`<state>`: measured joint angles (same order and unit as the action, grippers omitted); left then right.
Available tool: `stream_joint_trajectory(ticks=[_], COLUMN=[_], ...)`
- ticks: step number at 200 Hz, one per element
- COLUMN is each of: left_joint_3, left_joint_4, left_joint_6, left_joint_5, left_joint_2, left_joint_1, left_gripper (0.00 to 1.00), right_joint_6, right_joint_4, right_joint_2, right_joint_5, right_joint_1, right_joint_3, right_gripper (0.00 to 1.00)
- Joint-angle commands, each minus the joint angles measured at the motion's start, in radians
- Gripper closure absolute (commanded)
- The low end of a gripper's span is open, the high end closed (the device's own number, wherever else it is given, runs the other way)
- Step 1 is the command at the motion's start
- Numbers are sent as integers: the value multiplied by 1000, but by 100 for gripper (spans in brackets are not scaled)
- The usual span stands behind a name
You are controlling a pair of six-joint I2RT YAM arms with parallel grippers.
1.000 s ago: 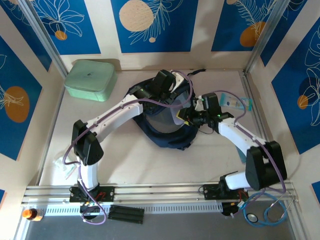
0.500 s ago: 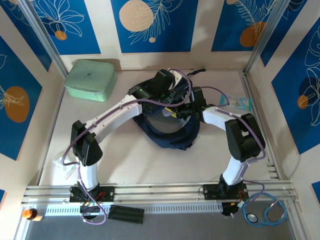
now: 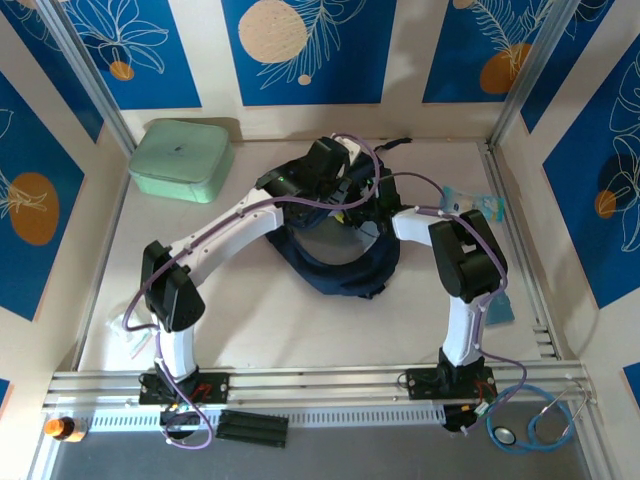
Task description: Pack the student bag
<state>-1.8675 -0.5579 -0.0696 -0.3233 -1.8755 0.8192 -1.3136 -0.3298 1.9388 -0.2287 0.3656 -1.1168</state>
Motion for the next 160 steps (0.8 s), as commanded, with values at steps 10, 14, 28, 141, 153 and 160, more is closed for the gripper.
stream_joint_trajectory(ticks=[10, 14, 28, 141, 153, 160], left_joint_3=[-72, -71, -70, 139, 172, 196], left_joint_4=[94, 96, 96, 153, 177, 192], left_joint_6=[-39, -40, -45, -143, -157, -164], left_joint_5=[-13, -13, -12, 224, 303, 344], left_joint_2=[59, 58, 55, 50, 58, 64], left_joint_1=[-11, -12, -15, -44, -49, -54], left_gripper=[100, 100, 100, 72, 49, 41], right_joint_6=[-26, -27, -14, 155, 162, 167], right_joint_4=[63, 63, 109, 650, 678, 690], right_joint_2=[-151, -170, -229, -827, -859, -873], right_joint_5=[66, 70, 85, 415, 450, 468], right_joint_1=[7, 10, 20, 6, 3, 0], right_joint_3=[116, 133, 171, 338, 334, 330], right_gripper=[42, 41, 39, 37, 35, 34])
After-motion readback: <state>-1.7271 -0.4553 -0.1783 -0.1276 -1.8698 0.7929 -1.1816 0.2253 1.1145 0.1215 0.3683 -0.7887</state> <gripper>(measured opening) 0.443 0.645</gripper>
